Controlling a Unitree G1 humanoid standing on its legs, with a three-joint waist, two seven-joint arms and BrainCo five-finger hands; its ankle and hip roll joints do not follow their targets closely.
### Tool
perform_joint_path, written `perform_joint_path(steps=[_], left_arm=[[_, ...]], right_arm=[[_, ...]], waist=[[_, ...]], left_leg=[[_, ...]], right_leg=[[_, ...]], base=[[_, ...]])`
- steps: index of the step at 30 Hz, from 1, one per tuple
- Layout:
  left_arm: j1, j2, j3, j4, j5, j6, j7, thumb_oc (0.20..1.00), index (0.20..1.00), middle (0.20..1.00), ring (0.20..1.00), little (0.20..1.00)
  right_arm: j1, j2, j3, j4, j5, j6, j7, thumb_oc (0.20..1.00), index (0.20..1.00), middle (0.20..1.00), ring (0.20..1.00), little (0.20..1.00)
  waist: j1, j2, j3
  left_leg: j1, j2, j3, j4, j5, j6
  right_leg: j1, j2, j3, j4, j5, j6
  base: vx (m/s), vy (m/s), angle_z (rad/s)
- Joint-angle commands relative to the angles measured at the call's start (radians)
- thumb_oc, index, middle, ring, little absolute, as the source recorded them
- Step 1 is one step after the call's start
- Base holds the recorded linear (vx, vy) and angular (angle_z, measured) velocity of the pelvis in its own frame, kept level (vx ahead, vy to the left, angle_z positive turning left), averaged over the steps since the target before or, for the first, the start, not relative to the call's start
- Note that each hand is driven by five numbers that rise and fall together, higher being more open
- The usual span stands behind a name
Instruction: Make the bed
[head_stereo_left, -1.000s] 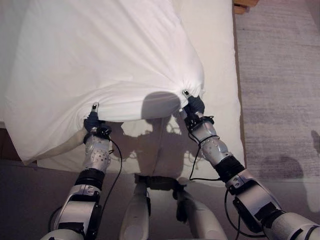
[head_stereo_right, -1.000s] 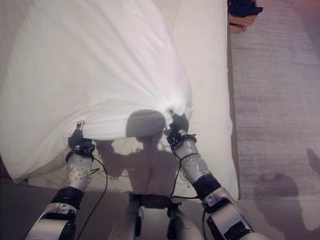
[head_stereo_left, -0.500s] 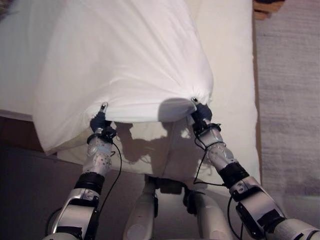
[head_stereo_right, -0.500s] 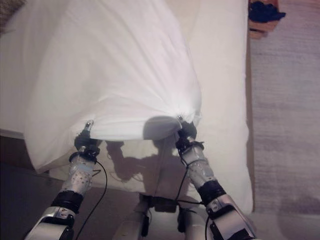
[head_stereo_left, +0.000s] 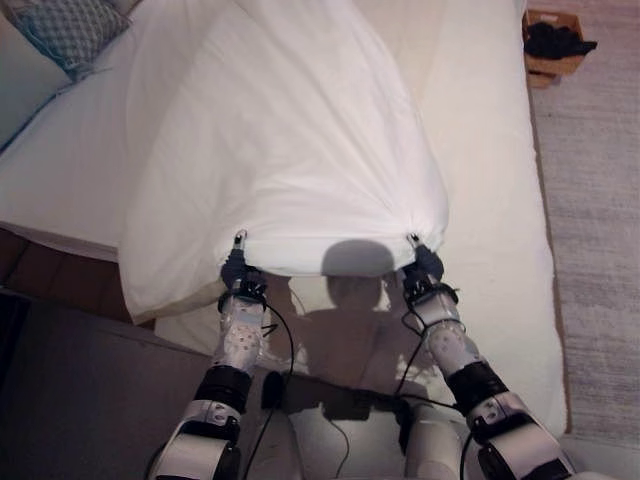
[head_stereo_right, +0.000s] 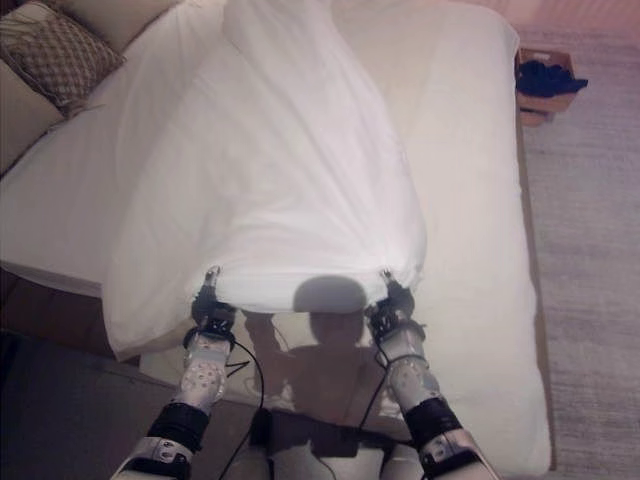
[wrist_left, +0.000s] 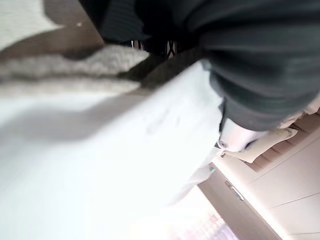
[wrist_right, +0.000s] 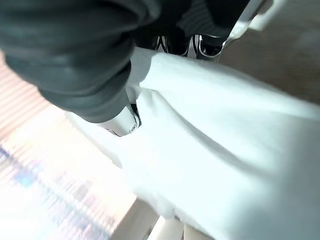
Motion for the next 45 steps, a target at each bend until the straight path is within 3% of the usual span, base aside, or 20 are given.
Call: perform_joint_path(steps=[1, 2, 3, 4, 6, 10, 17, 20, 21, 25, 26, 28, 29, 30, 31, 33, 34, 40, 43, 45], left_arm=[[0.064, 0.121, 0.121, -0.128, -0.02, -0.142, -0.005, 0.2, 0.2, 0.2, 0.2, 0.2], [0.065, 0.12, 0.122, -0.128, -0.019, -0.141, -0.004, 0.2, 0.2, 0.2, 0.2, 0.2], [0.051, 0.12, 0.13, -0.092, -0.03, -0.126, -0.016, 0.2, 0.2, 0.2, 0.2, 0.2], [0.051, 0.121, 0.13, -0.091, -0.031, -0.126, -0.017, 0.2, 0.2, 0.2, 0.2, 0.2], [0.062, 0.121, 0.129, -0.096, -0.009, -0.099, -0.031, 0.2, 0.2, 0.2, 0.2, 0.2], [0.058, 0.101, 0.121, -0.068, 0.017, -0.089, -0.043, 0.2, 0.2, 0.2, 0.2, 0.2], [0.108, 0.037, 0.14, -0.074, 0.01, -0.094, -0.028, 0.2, 0.2, 0.2, 0.2, 0.2], [0.118, 0.027, 0.17, -0.083, -0.044, -0.111, -0.005, 0.2, 0.2, 0.2, 0.2, 0.2], [0.118, 0.028, 0.176, -0.084, -0.063, -0.129, 0.013, 0.2, 0.2, 0.2, 0.2, 0.2], [0.115, 0.041, 0.18, -0.083, -0.07, -0.13, 0.019, 0.2, 0.2, 0.2, 0.2, 0.2], [0.104, 0.055, 0.178, -0.083, -0.08, -0.143, 0.027, 0.2, 0.2, 0.2, 0.2, 0.2], [0.088, 0.062, 0.162, -0.078, -0.077, -0.137, 0.021, 0.2, 0.2, 0.2, 0.2, 0.2], [0.087, 0.062, 0.162, -0.078, -0.077, -0.137, 0.021, 0.2, 0.2, 0.2, 0.2, 0.2], [0.094, 0.072, 0.133, -0.066, -0.046, -0.123, 0.013, 0.2, 0.2, 0.2, 0.2, 0.2], [0.096, 0.086, 0.123, -0.076, -0.039, -0.12, 0.008, 0.2, 0.2, 0.2, 0.2, 0.2], [0.096, 0.097, 0.123, -0.068, -0.02, -0.121, 0.009, 0.2, 0.2, 0.2, 0.2, 0.2], [0.101, 0.105, 0.125, -0.07, -0.002, -0.116, 0.005, 0.2, 0.2, 0.2, 0.2, 0.2], [0.128, 0.104, 0.124, -0.091, 0.029, -0.08, -0.022, 0.2, 0.2, 0.2, 0.2, 0.2], [0.136, 0.084, 0.117, -0.082, 0.03, -0.073, -0.031, 0.2, 0.2, 0.2, 0.2, 0.2], [0.139, 0.06, 0.101, -0.07, 0.041, -0.067, -0.036, 0.2, 0.2, 0.2, 0.2, 0.2]], right_arm=[[0.016, 0.008, -0.038, -0.037, 0.024, -0.082, 0.001, 0.2, 0.2, 0.2, 0.2, 0.2], [0.016, 0.008, -0.038, -0.037, 0.025, -0.082, 0.001, 0.2, 0.2, 0.2, 0.2, 0.2], [0.024, 0.014, -0.038, -0.024, 0.036, -0.081, 0.013, 0.2, 0.2, 0.2, 0.2, 0.2], [0.024, 0.014, -0.038, -0.023, 0.036, -0.082, 0.014, 0.2, 0.2, 0.2, 0.2, 0.2], [0.058, 0.006, -0.024, -0.03, 0.023, -0.072, 0.044, 0.2, 0.2, 0.2, 0.2, 0.2], [0.09, -0.025, -0.039, -0.043, 0.033, -0.09, 0.059, 0.2, 0.2, 0.2, 0.2, 0.2], [0.161, -0.049, -0.057, -0.065, 0.034, -0.089, 0.042, 0.2, 0.2, 0.2, 0.2, 0.2], [0.163, -0.037, -0.056, -0.055, 0.043, -0.081, 0.037, 0.2, 0.2, 0.2, 0.2, 0.2], [0.167, -0.031, -0.063, -0.057, 0.048, -0.087, 0.021, 0.2, 0.2, 0.2, 0.2, 0.2], [0.16, -0.028, -0.071, -0.05, 0.051, -0.087, 0.007, 0.2, 0.2, 0.2, 0.2, 0.2], [0.152, -0.021, -0.076, -0.047, 0.048, -0.091, -0.006, 0.2, 0.2, 0.2, 0.2, 0.2], [0.144, -0.02, -0.077, -0.063, 0.027, -0.073, -0.011, 0.2, 0.2, 0.2, 0.2, 0.2], [0.144, -0.02, -0.077, -0.064, 0.026, -0.073, -0.012, 0.2, 0.2, 0.2, 0.2, 0.2], [0.165, -0.029, -0.083, -0.067, -0.001, -0.055, -0.015, 0.2, 0.2, 0.2, 0.2, 0.2], [0.158, -0.008, -0.081, -0.065, 0.006, -0.059, -0.015, 0.2, 0.2, 0.2, 0.2, 0.2], [0.151, 0.007, -0.076, -0.049, 0.004, -0.065, -0.007, 0.2, 0.2, 0.2, 0.2, 0.2], [0.146, 0.006, -0.071, -0.036, 0.0, -0.062, -0.003, 0.2, 0.2, 0.2, 0.2, 0.2], [0.152, 0.006, -0.045, -0.015, 0.005, -0.053, 0.04, 0.2, 0.2, 0.2, 0.2, 0.2], [0.169, -0.012, -0.059, -0.009, 0.009, -0.064, 0.041, 0.2, 0.2, 0.2, 0.2, 0.2], [0.211, -0.037, -0.081, -0.03, 0.006, -0.073, 0.031, 0.2, 0.2, 0.2, 0.2, 0.2]], waist=[[0.056, -0.012, -0.096], [0.055, -0.012, -0.095], [0.045, -0.003, -0.109], [0.046, -0.004, -0.108], [0.042, -0.009, -0.133], [0.001, -0.014, -0.147], [-0.019, 0.011, -0.124], [-0.014, -0.021, -0.15], [-0.008, -0.033, -0.171], [0.001, -0.024, -0.191], [0.013, -0.02, -0.209], [0.008, -0.024, -0.229], [0.009, -0.026, -0.229], [0.012, -0.047, -0.226], [0.022, -0.042, -0.213], [0.034, -0.034, -0.212], [0.043, -0.021, -0.211], [0.035, -0.02, -0.215], [0.006, -0.034, -0.22], [-0.014, -0.037, -0.217]], left_leg=[[-0.029, -0.035, 0.032, 0.0, -0.078, 0.085], [-0.026, -0.035, 0.032, -0.003, -0.077, 0.084], [-0.009, -0.059, 0.052, -0.063, -0.041, 0.097], [-0.006, -0.059, 0.053, -0.065, -0.041, 0.096], [0.035, -0.102, 0.07, -0.129, -0.006, 0.104], [0.066, -0.173, 0.028, -0.145, 0.001, 0.105], [-0.004, -0.221, -0.024, 0.178, -0.007, 0.034], [-0.011, -0.052, -0.05, 0.17, -0.066, 0.094], [-0.012, 0.044, -0.114, 0.115, -0.006, 0.079], [0.024, 0.119, -0.18, -0.007, 0.073, 0.048], [0.051, 0.139, -0.257, -0.036, 0.078, 0.007], [0.08, 0.092, -0.238, -0.03, -0.036, -0.004], [0.078, 0.09, -0.237, -0.032, -0.032, -0.003], [0.079, 0.027, -0.182, -0.011, -0.085, 0.026], [0.085, 0.008, -0.12, -0.04, -0.081, 0.05], [0.092, 0.005, -0.09, -0.075, -0.066, 0.056], [0.099, 0.001, -0.075, -0.098, -0.061, 0.065], [0.166, -0.09, -0.041, -0.194, -0.011, 0.092], [0.182, -0.154, -0.06, -0.199, -0.008, 0.096], [0.163, -0.206, -0.077, -0.118, -0.033, 0.083]], right_leg=[[0.016, -0.049, -0.1, -0.204, 0.306, 0.054], [0.014, -0.051, -0.099, -0.196, 0.3, 0.053], [0.018, 0.051, -0.079, -0.112, 0.172, 0.017], [0.017, 0.051, -0.078, -0.108, 0.168, 0.016], [0.056, 0.223, -0.09, -0.023, 0.03, -0.022], [0.05, 0.406, 0.102, -0.129, 0.009, -0.069], [0.13, 0.367, 0.13, -0.105, -0.029, -0.097], [0.161, 0.293, 0.139, -0.122, -0.056, -0.061], [0.159, 0.249, 0.163, -0.123, -0.051, -0.036], [0.16, 0.216, 0.193, -0.128, -0.039, -0.01], [0.169, 0.164, 0.24, -0.144, -0.012, 0.03], [0.188, 0.083, 0.247, -0.187, 0.078, 0.079], [0.188, 0.08, 0.249, -0.194, 0.084, 0.08], [0.17, 0.002, 0.241, -0.211, 0.282, 0.084], [0.115, -0.015, 0.156, -0.193, 0.324, 0.047], [0.111, -0.024, 0.075, -0.174, 0.301, 0.043], [0.111, -0.014, 0.029, -0.135, 0.266, 0.036], [0.102, 0.281, -0.062, -0.019, 0.017, -0.017], [0.101, 0.417, 0.063, -0.167, 0.027, -0.045], [0.135, 0.404, 0.076, -0.204, 0.031, -0.073]], base=[[-0.1, 0.486, -0.91], [-0.08, 0.542, -0.91], [-0.04, 0.315, -0.58], [-0.06, 0.57, -0.17], [0.0, 0.386, 0.19], [0.05, 0.202, 0.28], [0.07, 0.146, 0.67], [0.16, 0.353, -0.09], [0.16, 0.356, -0.37], [0.14, 0.461, -0.01], [0.13, 0.749, -0.12], [0.11, 0.771, -0.19], [0.01, 0.785, -0.19], [-0.09, 0.97, -0.19], [-0.08, 0.959, -0.08], [-0.07, 0.564, -0.25], [-0.06, 0.64, -0.63], [0.0, 0.449, -0.08], [0.09, 0.245, 0.02], [0.1, 0.228, 0.82]])
